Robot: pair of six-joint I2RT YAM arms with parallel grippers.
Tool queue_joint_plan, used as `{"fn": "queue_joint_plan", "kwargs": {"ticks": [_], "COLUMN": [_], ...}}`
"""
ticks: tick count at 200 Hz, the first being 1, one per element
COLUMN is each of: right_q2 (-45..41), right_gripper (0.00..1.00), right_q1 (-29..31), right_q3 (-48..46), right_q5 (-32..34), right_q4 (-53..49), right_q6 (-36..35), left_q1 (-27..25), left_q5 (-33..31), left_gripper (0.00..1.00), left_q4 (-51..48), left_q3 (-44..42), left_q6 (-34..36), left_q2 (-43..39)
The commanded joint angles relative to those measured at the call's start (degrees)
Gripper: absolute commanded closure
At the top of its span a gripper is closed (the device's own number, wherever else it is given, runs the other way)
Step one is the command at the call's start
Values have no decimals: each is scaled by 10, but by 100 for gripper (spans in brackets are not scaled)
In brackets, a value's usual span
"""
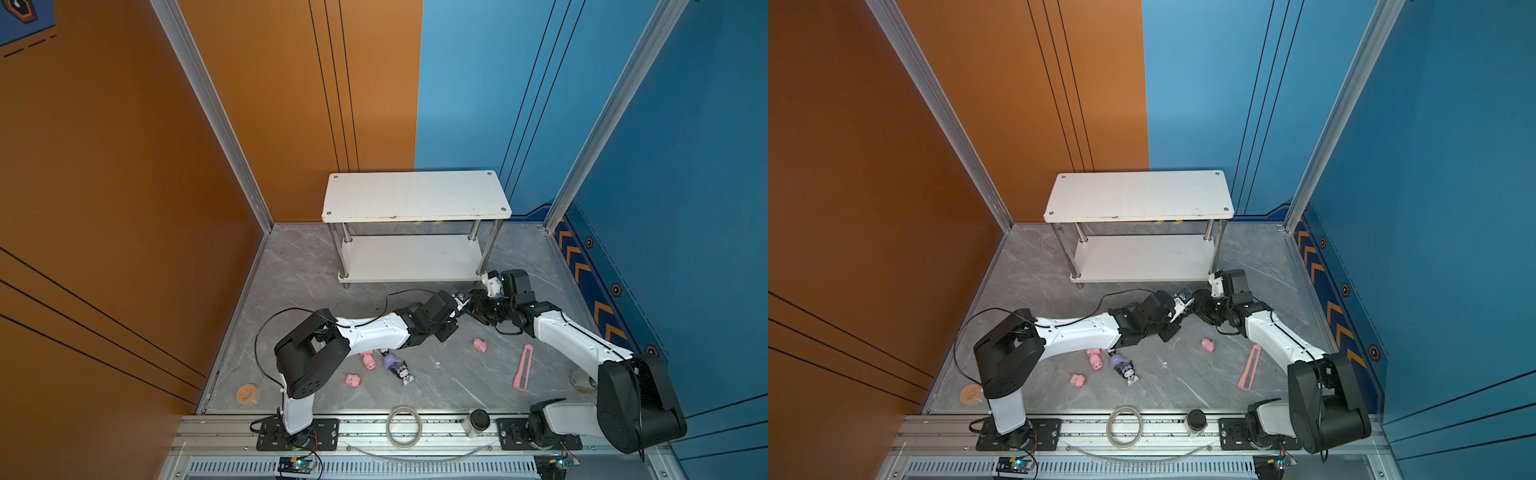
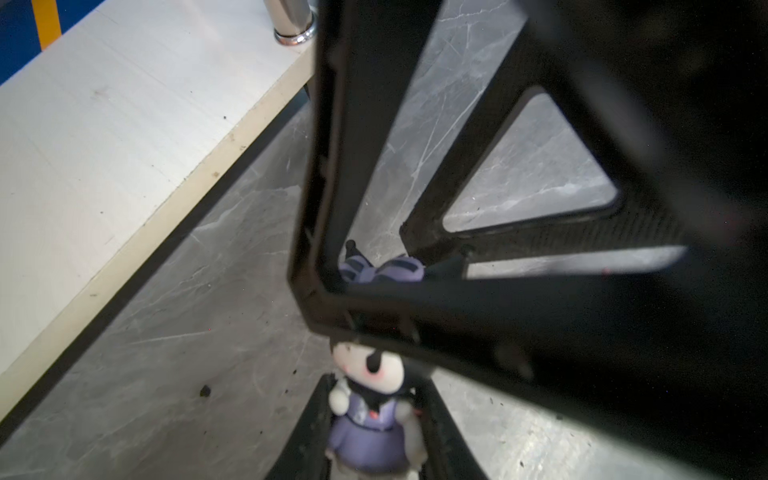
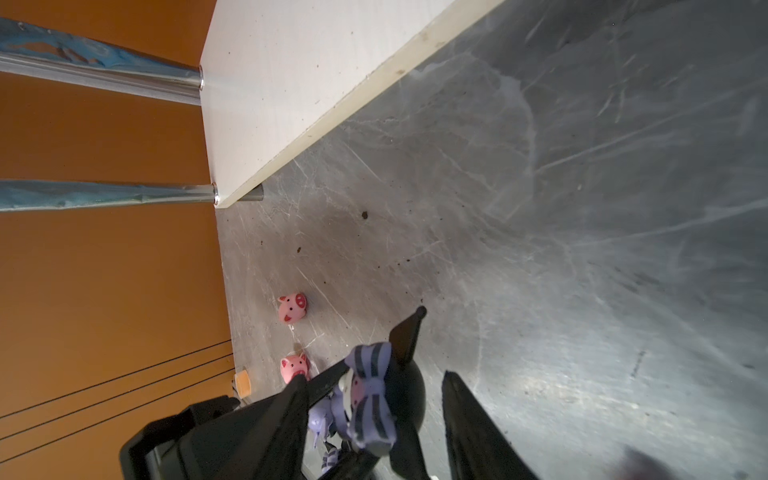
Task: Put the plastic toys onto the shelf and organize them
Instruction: 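Lift the Kuromi figure with the left gripper while the right gripper holds its figure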
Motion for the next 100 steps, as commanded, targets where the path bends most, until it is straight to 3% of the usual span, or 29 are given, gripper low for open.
{"fn": "queue_joint_plan", "kwargs": {"ticks": [1,23,100], "right_q2": [5,3,-7], "right_gripper": [44,36,34], "right_q1": [17,21,18], "right_q3": [-11,-13,-26], "right_q5": [-11,-6,-24], "right_q4": [19,18,66], "right_q6": [13,15,48], "left_q1": [-9,-8,10], "left_q5": [4,13,45], "left_gripper": [89,89,89], "left_q4": [20,30,52], "left_q3": [-4,-11,-40], "left_q6": [4,-3,-36], "left_q2": [-28,-40,-84]}}
